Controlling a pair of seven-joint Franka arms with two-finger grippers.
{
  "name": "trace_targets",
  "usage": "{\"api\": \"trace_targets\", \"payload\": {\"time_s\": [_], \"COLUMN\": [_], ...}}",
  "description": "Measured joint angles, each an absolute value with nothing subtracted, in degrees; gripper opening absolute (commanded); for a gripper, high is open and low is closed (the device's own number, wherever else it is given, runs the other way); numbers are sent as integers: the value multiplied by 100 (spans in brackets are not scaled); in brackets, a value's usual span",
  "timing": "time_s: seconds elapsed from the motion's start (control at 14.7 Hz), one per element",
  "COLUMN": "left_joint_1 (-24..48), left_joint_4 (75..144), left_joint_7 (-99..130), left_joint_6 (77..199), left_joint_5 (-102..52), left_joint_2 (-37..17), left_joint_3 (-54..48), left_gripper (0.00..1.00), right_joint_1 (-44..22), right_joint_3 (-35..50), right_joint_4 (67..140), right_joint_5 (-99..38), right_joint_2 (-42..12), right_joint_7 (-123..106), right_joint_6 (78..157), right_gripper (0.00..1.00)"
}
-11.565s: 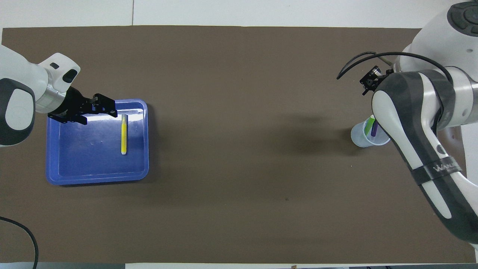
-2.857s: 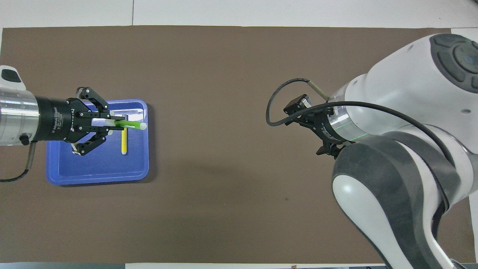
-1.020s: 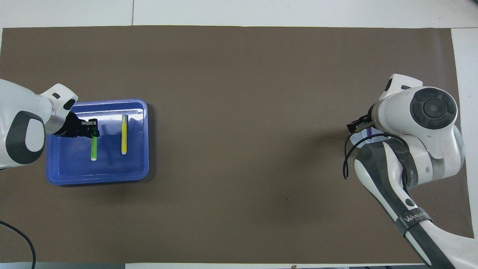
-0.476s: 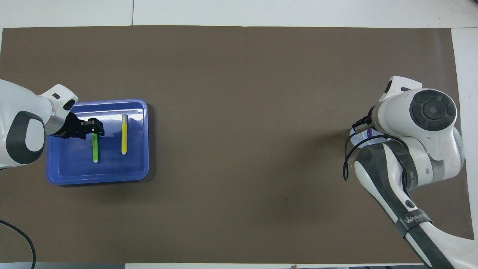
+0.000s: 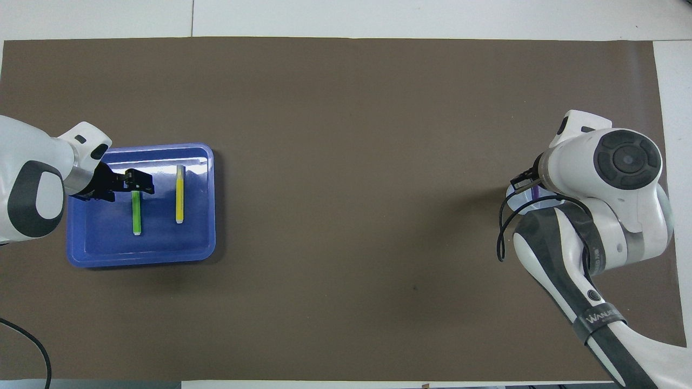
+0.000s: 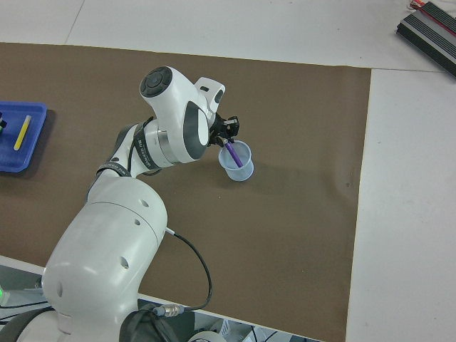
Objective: Right arm passes pens to left for tray arrangement
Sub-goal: 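Lift the purple pen from the cup with the right gripper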
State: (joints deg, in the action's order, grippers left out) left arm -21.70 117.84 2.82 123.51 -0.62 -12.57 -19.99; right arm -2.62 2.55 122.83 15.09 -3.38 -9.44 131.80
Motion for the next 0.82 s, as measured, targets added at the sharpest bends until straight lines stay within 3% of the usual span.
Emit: {"api": "trace_targets", "payload": {"time_s": [0.34,0.41,0.48,0.54,0.82], "left_joint_1": [-2164,-2152,-2137,-2116,-1931], "left_joint_4": [11639,11483,11274,11035,10180], "left_joint_7": [283,299,338,412,915], "left_joint_6": [12211,11981,11689,11371,10274], "left_joint_5": [-62,-63,-64,-66,-240], "left_joint_2": [-1258,-1257,-1256,-1253,-1194], "left_joint_3": [-2011,-2016,-2022,-2037,-2080], "left_gripper": [100,77,7,0,0], "right_joint_1": [-256,-256,-257,-260,-274], "right_joint_3": [227,226,226,227,370], "right_joint_4": [11920,11814,11741,11700,11540], "right_joint_5": [1507,1507,1506,1506,1132], "right_joint_2": [-158,-42,96,246,594], "right_joint_7": [-906,-873,-798,-665,251], "right_joint_6": [12678,12512,12374,12278,12116], "right_gripper": [0,0,0,0,0]}}
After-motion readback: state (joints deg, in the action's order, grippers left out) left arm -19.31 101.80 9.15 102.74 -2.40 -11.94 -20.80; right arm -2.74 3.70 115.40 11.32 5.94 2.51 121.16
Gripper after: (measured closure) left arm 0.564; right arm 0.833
